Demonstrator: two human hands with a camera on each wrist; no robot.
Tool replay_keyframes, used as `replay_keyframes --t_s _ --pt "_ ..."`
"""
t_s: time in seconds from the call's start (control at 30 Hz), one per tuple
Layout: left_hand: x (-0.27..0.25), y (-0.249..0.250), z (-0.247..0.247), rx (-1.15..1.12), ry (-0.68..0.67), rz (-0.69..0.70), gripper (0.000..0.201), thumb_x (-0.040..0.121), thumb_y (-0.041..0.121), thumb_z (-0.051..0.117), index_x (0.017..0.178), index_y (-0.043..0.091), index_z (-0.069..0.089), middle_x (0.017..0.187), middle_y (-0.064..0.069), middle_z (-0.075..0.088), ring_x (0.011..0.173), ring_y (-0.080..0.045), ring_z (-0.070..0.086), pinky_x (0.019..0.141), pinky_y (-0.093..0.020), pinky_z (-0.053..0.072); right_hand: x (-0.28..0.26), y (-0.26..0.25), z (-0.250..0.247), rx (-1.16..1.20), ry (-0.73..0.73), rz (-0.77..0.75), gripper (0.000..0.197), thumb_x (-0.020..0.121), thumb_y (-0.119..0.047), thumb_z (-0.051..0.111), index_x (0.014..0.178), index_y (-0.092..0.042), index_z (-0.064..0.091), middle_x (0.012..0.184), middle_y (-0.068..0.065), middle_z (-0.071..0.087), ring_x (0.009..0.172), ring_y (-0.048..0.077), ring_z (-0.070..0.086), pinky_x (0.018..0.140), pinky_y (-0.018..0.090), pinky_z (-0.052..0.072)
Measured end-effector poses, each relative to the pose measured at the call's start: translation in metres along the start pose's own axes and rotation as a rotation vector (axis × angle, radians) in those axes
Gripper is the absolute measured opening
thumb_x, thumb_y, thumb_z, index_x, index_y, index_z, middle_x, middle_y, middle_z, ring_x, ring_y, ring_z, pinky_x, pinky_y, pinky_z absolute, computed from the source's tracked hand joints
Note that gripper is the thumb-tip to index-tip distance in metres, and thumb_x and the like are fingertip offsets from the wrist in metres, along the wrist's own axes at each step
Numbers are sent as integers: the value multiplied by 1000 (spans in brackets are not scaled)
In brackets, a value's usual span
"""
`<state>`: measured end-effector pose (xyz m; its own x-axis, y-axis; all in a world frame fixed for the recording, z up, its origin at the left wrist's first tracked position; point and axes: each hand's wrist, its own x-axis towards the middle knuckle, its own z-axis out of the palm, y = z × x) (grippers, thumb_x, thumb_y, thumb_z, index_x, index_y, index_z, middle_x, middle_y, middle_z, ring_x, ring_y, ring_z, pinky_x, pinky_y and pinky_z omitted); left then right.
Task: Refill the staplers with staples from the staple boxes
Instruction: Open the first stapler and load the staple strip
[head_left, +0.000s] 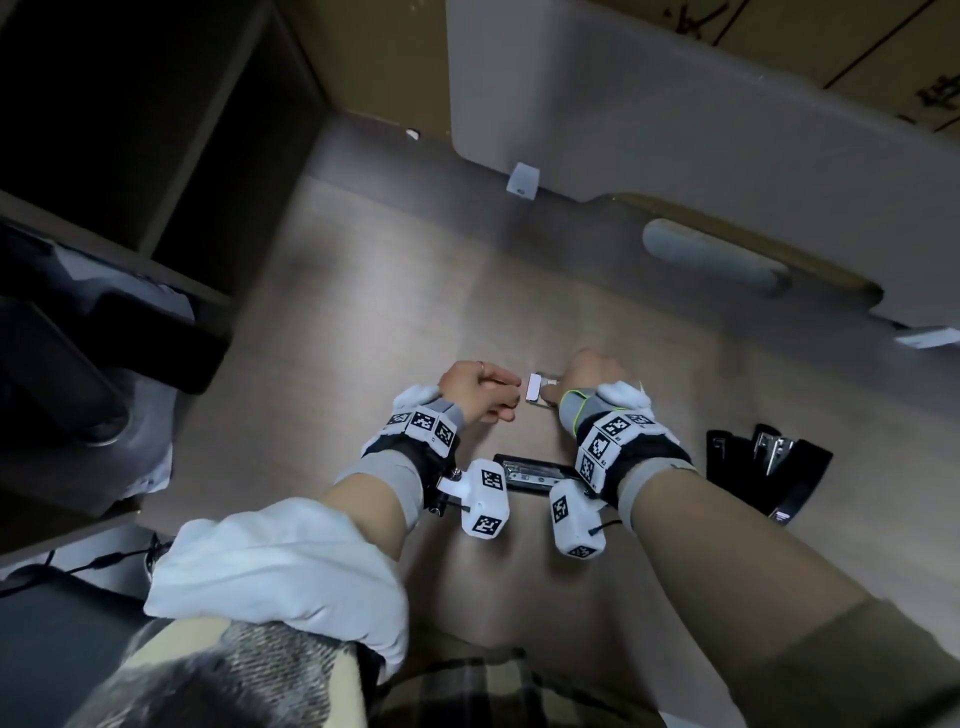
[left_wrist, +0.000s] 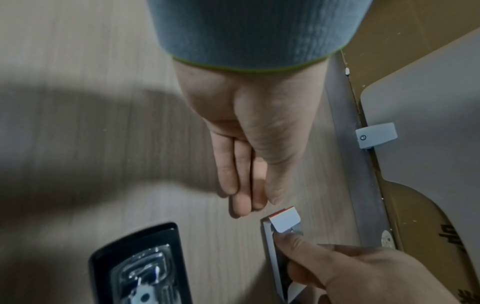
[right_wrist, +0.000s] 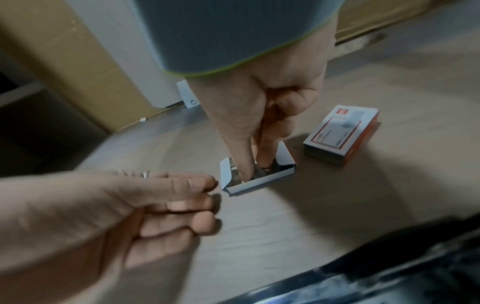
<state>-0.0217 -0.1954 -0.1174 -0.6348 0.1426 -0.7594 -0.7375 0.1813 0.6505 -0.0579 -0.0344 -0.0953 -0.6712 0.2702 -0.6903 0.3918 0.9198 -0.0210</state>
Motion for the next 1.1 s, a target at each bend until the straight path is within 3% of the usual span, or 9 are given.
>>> replay_keyframes --t_s 0.07,0.13,0.27,0.43,0.53,0.67,0.87,1.0,1.1 --pt "-1 3 -1 4 5 -7 18 89 9 68 107 5 69 85 -14 74 59 -12 71 62 -24 55 -2 -5 -3 -88 37 46 16 85 -28 71 80 -13 66 75 2 61 68 22 60 61 23 39" --pt "-4 5 0 5 46 -28 10 90 10 65 99 6 69 80 -11 72 59 -15 71 58 -24 54 -10 -10 -13 -53 9 47 23 80 -34 72 77 -13 67 68 1 59 59 20 55 59 23 39" --pt "-17 16 2 -2 146 -80 17 91 25 63 85 10 69 74 -10 72 64 -25 73 46 -20 50 -19 3 -33 85 -43 -49 32 67 -47 75 82 -18 73 81 -3 72 75 20 66 72 24 52" --pt "-45 31 12 -164 55 -89 45 94 47 58 100 6 74 87 -12 78 69 -22 73 49 -19 50 -40 10 -44 177 24 -259 21 68 -48 76 67 -30 66 70 -14 64 71 13 63 63 21 42" --pt "-62 32 22 -226 72 -72 42 92 43 63 102 3 72 89 -13 78 73 -20 75 55 -22 53 -55 12 -40 161 -14 -368 18 69 -45 78 69 -32 66 71 -14 69 69 9 65 63 21 45" --pt "-94 25 40 -325 146 -16 18 92 27 67 89 10 71 75 -5 78 65 -12 74 57 -19 55 -74 33 -37 188 -12 -491 21 67 -43 80 86 -35 72 80 -15 73 77 6 68 68 20 48" --pt "-131 4 59 -343 298 -25 13 89 23 66 91 10 69 84 -8 79 72 -15 75 70 -25 57 -104 58 -26 244 -21 -650 31 64 -48 84 90 -35 73 79 -18 70 77 2 64 72 22 48" --pt "-141 -1 64 -362 356 -7 14 90 19 63 89 6 69 85 -11 78 75 -20 73 76 -32 58 -109 70 -18 267 -12 -647 21 70 -32 81 88 -35 72 76 -17 69 78 3 66 74 22 49" --pt "-142 -2 59 -369 419 28 12 90 17 62 89 6 67 80 -9 77 68 -20 71 67 -28 55 -113 74 -15 262 9 -602 28 72 -23 75 99 -34 72 78 -17 68 81 5 66 80 23 51"
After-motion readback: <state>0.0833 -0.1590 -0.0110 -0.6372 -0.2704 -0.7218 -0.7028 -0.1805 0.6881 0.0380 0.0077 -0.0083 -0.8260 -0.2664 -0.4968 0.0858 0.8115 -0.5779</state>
